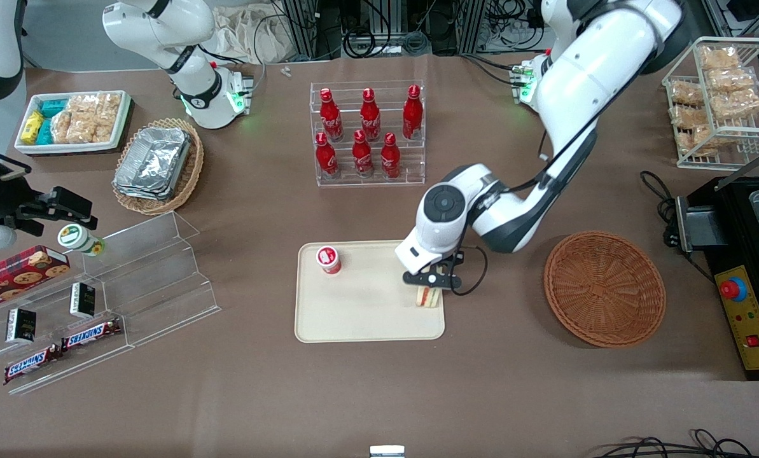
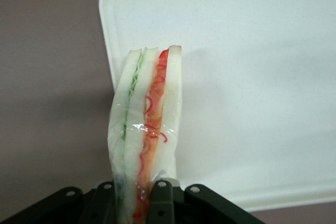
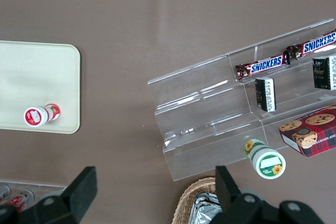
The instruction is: Place sandwich from basket to tray
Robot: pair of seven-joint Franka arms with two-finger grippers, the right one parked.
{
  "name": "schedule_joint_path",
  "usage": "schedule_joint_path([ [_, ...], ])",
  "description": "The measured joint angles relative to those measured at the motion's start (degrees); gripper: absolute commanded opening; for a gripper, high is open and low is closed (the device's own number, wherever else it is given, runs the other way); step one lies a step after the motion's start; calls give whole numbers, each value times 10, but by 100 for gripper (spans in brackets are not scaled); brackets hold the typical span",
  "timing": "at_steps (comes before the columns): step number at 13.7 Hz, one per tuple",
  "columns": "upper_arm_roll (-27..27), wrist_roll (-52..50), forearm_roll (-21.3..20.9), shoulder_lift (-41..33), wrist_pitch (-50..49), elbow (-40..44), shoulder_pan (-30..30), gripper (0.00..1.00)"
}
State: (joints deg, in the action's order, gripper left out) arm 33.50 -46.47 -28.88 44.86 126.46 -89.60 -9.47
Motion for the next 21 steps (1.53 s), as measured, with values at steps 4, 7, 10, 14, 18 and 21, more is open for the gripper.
schedule_joint_path([
  [4,-10,-26,-14,25,-2,38,-13,100],
  [7,-12,-34,-35,25,-2,44,-16,100],
  [10,-13,-44,-34,8,-24,91,-13,100],
  [14,-14,-16,34,-87,-134,124,32,100],
  [18,-16,122,129,-178,-238,124,93,100],
  [21,-18,230,191,-235,-306,125,147,100],
])
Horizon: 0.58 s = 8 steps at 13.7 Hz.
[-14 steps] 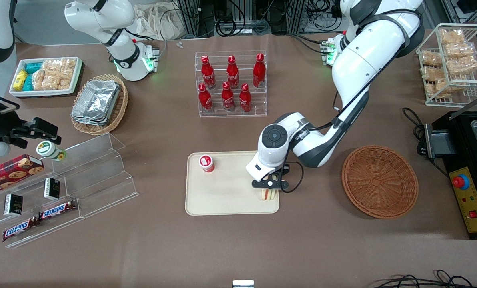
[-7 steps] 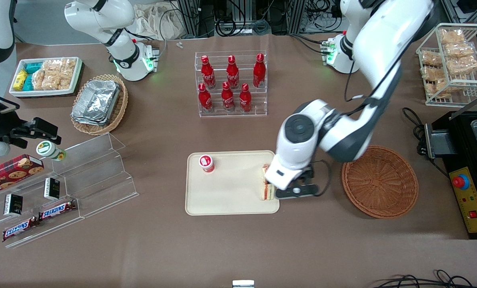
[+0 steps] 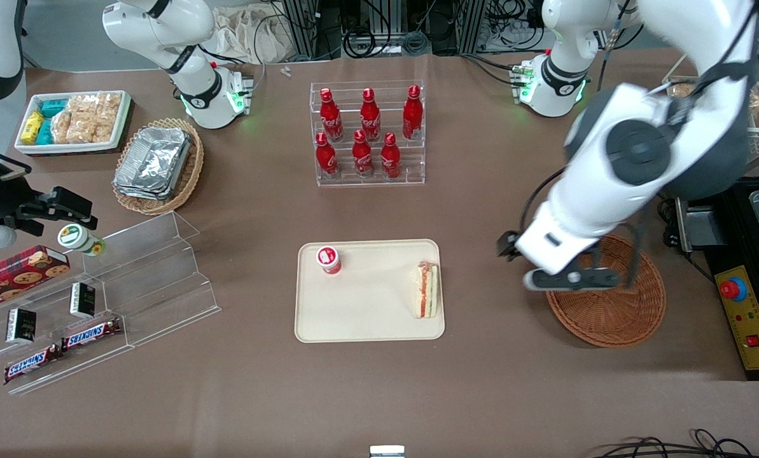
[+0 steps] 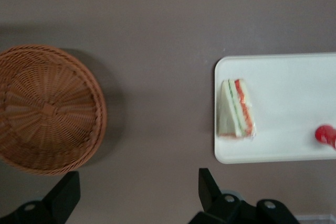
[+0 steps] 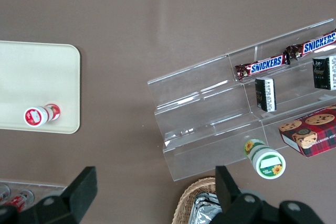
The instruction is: Place sandwich from basket to tray
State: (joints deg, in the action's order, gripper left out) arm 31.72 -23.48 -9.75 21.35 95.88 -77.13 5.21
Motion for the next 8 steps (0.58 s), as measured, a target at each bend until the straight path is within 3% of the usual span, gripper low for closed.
schedule_joint_path([
  [3,-35,72,18,-58,-97,0,20,100],
  [8,-274,207,91,-164,-173,-6,-73,100],
])
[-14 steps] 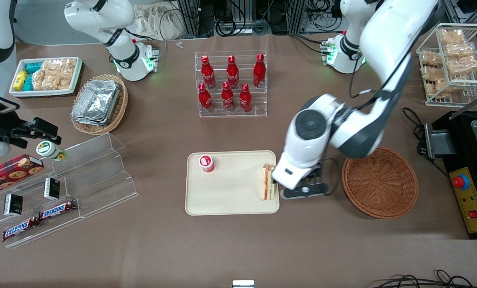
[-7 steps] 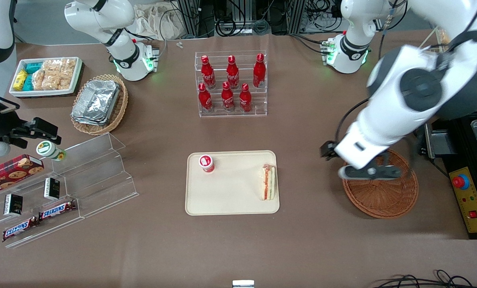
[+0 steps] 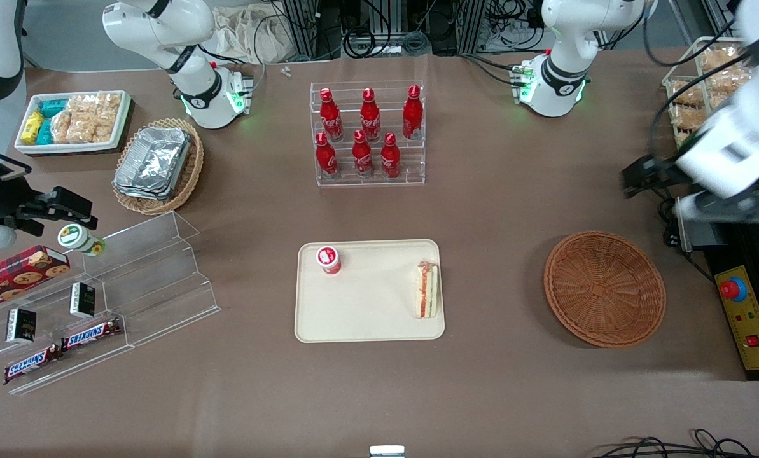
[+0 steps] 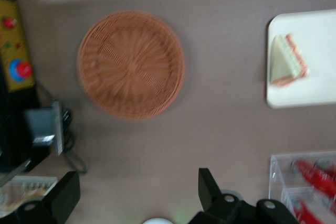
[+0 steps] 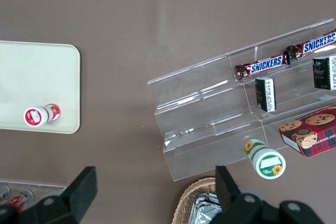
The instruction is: Place sandwich from basket to tray
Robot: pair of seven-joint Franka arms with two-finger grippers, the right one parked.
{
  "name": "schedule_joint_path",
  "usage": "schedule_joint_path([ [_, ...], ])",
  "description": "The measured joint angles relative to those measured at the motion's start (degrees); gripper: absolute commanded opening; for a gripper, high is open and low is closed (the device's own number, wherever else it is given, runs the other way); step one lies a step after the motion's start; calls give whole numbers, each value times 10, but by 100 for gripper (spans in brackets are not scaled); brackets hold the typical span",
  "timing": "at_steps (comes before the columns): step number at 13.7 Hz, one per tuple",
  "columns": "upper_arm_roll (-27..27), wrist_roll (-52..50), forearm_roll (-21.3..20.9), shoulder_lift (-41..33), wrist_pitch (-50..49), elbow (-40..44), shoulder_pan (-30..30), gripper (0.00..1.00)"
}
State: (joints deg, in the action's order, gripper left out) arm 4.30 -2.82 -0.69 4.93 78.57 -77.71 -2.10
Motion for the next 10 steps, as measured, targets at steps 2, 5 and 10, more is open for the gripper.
schedule_joint_path([
  [2,-58,20,7,-32,-25,-13,-27,100],
  [5,-68,24,10,-46,-28,-28,-39,100],
  [10,-56,24,10,-42,-27,-31,-45,100],
])
